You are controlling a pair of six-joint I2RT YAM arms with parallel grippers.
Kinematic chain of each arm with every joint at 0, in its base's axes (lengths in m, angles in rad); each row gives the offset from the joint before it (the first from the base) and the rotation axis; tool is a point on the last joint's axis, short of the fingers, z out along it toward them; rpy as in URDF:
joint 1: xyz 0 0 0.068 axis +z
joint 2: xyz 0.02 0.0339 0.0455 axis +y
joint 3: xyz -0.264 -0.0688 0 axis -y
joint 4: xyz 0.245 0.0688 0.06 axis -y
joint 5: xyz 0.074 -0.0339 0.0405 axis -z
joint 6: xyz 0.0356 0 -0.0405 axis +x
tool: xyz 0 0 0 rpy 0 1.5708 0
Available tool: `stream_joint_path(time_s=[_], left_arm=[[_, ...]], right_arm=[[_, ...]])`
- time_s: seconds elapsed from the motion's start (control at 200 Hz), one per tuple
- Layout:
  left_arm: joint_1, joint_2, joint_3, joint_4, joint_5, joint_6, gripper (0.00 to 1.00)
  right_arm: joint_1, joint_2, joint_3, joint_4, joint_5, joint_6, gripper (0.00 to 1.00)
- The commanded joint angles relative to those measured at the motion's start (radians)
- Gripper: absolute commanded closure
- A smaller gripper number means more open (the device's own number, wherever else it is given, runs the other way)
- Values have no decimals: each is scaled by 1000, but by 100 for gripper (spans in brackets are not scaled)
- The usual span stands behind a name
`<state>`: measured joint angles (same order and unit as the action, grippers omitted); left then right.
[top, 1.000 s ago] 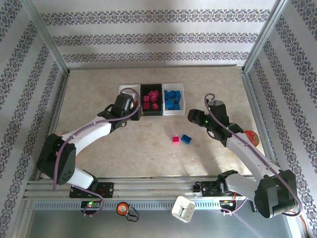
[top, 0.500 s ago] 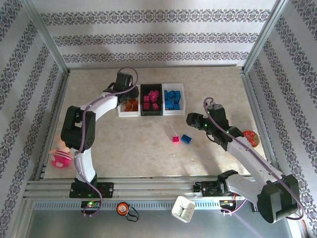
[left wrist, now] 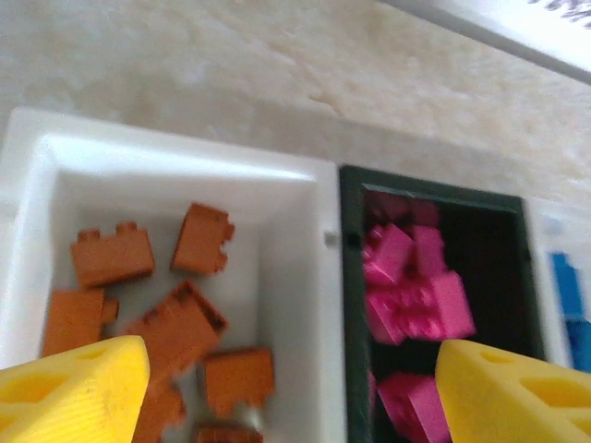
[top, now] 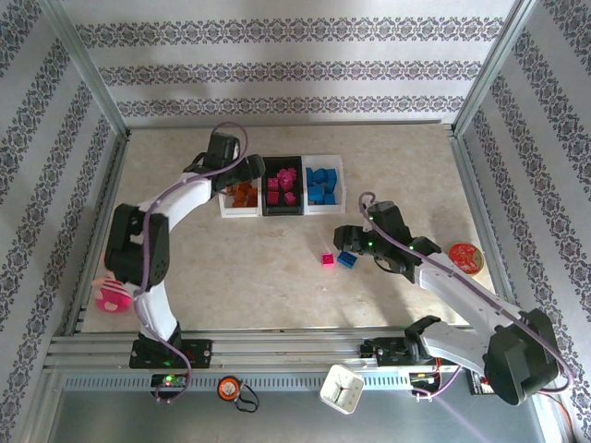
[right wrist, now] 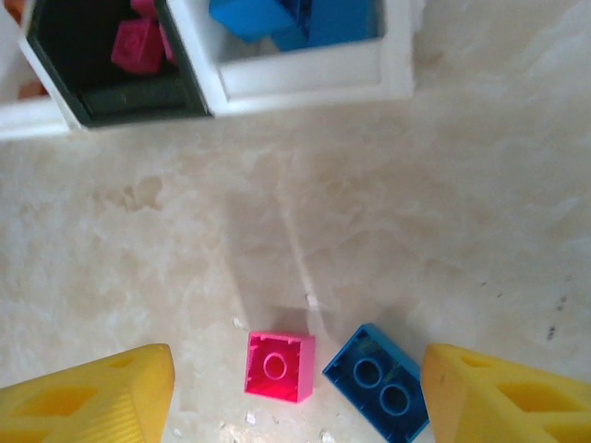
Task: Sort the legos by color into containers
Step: Pick up the lego from the center of the table.
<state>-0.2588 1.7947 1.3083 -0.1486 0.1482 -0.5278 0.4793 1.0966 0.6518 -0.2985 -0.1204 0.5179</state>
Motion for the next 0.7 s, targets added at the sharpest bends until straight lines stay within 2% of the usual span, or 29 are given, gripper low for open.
stream_joint_path(time_s=[0.0, 0.05, 0.16, 0.325, 0.53, 0.695], left_arm=[[-25, -182, -138, 123, 61, -67, 11], [-45, -259, -221, 148, 61, -77, 0], [-96, -420, -405, 170, 46, -93, 0], [-147, -610, -587, 138, 25, -117, 0], [-159, -777, -718, 84, 19, -145, 0], [-160, -854, -753, 43, -4, -151, 0]], right_arm=[[50, 64, 56, -37, 21, -53, 29], [75, 106, 80, -48, 34, -69, 29], [126, 211, 140, -76, 55, -104, 29], [181, 358, 228, -125, 89, -145, 32], [218, 472, 284, -174, 185, -159, 36], [237, 533, 308, -210, 216, -163, 42]])
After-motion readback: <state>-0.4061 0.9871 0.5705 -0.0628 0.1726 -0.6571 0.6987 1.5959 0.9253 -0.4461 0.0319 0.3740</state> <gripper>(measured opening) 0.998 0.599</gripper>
